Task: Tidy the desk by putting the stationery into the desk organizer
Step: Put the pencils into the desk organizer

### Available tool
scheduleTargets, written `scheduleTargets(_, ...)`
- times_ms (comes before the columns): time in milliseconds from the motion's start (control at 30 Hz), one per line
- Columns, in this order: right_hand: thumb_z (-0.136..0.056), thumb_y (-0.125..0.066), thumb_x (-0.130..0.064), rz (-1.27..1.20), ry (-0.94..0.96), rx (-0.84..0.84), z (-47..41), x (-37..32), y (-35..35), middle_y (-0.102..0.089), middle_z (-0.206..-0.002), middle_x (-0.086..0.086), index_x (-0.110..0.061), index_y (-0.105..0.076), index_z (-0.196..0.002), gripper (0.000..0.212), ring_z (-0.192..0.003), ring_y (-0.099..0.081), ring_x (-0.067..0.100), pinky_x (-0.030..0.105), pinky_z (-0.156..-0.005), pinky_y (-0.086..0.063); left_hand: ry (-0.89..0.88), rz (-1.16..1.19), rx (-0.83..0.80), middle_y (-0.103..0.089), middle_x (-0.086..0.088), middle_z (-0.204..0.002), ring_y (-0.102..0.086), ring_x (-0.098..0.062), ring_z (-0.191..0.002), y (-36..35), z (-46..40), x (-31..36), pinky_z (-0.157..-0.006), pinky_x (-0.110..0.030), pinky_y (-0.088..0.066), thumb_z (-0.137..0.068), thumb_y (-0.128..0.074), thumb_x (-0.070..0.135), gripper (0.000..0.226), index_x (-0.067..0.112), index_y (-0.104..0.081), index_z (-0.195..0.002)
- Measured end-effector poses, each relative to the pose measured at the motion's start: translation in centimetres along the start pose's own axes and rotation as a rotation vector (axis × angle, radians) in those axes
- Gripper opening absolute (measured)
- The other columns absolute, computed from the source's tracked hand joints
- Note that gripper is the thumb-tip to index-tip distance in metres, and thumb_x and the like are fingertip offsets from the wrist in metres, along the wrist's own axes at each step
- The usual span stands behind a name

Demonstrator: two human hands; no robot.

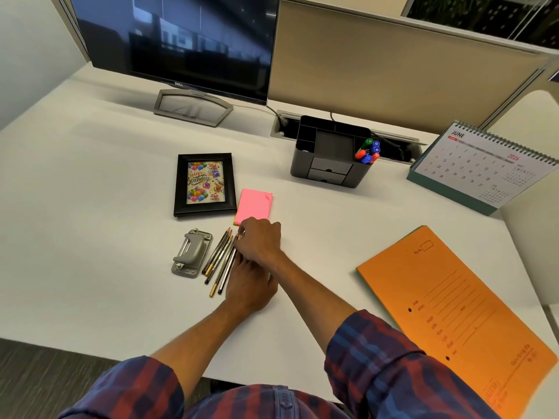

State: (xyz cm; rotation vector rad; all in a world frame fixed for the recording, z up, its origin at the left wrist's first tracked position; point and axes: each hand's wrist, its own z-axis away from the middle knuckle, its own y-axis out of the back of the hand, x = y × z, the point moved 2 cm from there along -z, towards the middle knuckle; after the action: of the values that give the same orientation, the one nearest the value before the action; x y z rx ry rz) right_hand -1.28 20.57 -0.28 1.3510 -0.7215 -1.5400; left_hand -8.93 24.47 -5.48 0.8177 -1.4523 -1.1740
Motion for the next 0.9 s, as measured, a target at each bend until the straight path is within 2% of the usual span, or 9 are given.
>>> scheduleTargets(67,-0.085,-0.064,-0.025,0.017,-0.001,0.031,0.1,-0.3,-0.1,-0.067,-0.092,0.005,-0.015,-0.065,-0.099,0.018,-0.092,-0.058,0.024,0.038,-0.09,-0.034,0.005,0.017,0.013,-0.07,-0.013,-0.11,-0.065,-0.031,-0.106,0.1,0.0,0.1,-0.098,-0.047,-0.048,-0.09,-0.037,0.037,0.05,0.007,-0.063,-0.119)
scheduleTargets(133,-0.083,-0.064,-0.026,0.022,-0.004,0.059,0.1,-0.5,-0.1,-0.066,-0.087,0.005,-0.015,-0.064,-0.095,0.016,-0.089,-0.058,0.025,0.038,-0.088,-0.033,0.029,0.011,-0.094,-0.06,-0.011,-0.131,-0.053,-0.027,-0.124,0.3,0.0,0.2,-0.109,-0.039,-0.036,-0.095,-0.032,0.038,0.052,0.009,-0.049,-0.135)
scheduleTargets(300,-0.086,-0.064,-0.034,0.03,-0.045,0.12,-0.3,-0.8,-0.4,-0.065,-0.084,0.002,-0.018,-0.059,-0.089,0.018,-0.084,-0.058,0.021,0.039,-0.092,-0.031,0.028,-0.014,-0.131,-0.051,-0.01,-0.142,-0.043,-0.026,-0.135,0.3,0.0,0.1,-0.116,-0.036,-0.024,-0.073,0.009,0.054,0.096,0.011,-0.041,-0.143)
scheduleTargets(367,-0.085,-0.065,-0.038,0.003,-0.066,0.126,-0.6,-0.6,-0.3,-0.061,-0.079,0.0,-0.019,-0.056,-0.087,0.021,-0.081,-0.057,0.02,0.04,-0.095,-0.031,0.011,0.013,-0.073,-0.056,-0.014,-0.137,-0.048,-0.031,-0.131,-0.1,0.0,-0.1,-0.115,-0.042,-0.028,-0.078,0.001,0.054,0.09,0.007,-0.047,-0.139)
scheduleTargets(433,-0.084,-0.067,-0.042,-0.071,-0.11,0.094,-0.9,-0.3,0.1,-0.054,-0.075,-0.002,-0.02,-0.051,-0.084,0.027,-0.078,-0.052,0.018,0.038,-0.09,-0.03,-0.008,0.007,-0.02,-0.059,-0.016,-0.133,-0.051,-0.033,-0.128,-0.6,-0.2,-0.2,-0.114,-0.046,-0.031,-0.088,-0.015,0.049,0.075,0.005,-0.051,-0.136)
scheduleTargets(533,-0.078,-0.071,-0.045,-0.18,-0.182,0.054,-1.6,0.6,1.0,-0.064,-0.086,-0.001,-0.016,-0.06,-0.09,0.033,-0.088,-0.058,0.02,0.036,-0.082,-0.029,-0.028,-0.005,0.04,-0.047,-0.018,-0.145,-0.039,-0.033,-0.139,-1.2,-0.4,-0.2,-0.12,-0.045,-0.018,-0.095,-0.024,0.042,0.065,0.004,-0.04,-0.145)
scheduleTargets(633,-0.074,-0.073,-0.044,-0.297,-0.201,0.084,-2.0,2.0,2.9,-0.069,-0.092,-0.004,-0.021,-0.067,-0.087,0.027,-0.094,-0.06,0.019,0.035,-0.086,-0.034,-0.02,0.008,0.055,-0.032,-0.016,-0.155,-0.022,-0.027,-0.147,-1.2,-0.7,-0.1,-0.122,-0.042,-0.006,-0.096,-0.025,0.04,0.065,0.004,-0.028,-0.15)
scheduleTargets(767,-0.073,-0.072,-0.039,-0.469,-0.146,0.229,-2.1,3.8,5.8,-0.067,-0.079,-0.01,-0.028,-0.064,-0.085,0.018,-0.087,-0.066,0.015,0.038,-0.094,-0.046,-0.024,0.009,0.045,-0.007,-0.005,-0.163,-0.004,-0.018,-0.15,-1.5,-0.8,-0.3,-0.122,-0.043,-0.006,-0.096,-0.024,0.043,0.067,0.016,-0.011,-0.156)
scheduleTargets(900,-0.073,-0.073,-0.028,-0.663,-0.092,0.416,-2.2,5.8,9.1,-0.069,-0.073,-0.011,-0.022,-0.068,-0.085,0.014,-0.072,-0.067,0.006,0.035,-0.079,-0.057,-0.094,-0.04,0.034,-0.005,-0.004,-0.163,-0.004,-0.016,-0.15,-1.7,-1.1,-0.3,-0.12,-0.044,-0.005,-0.097,-0.024,0.044,0.067,0.015,-0.01,-0.156)
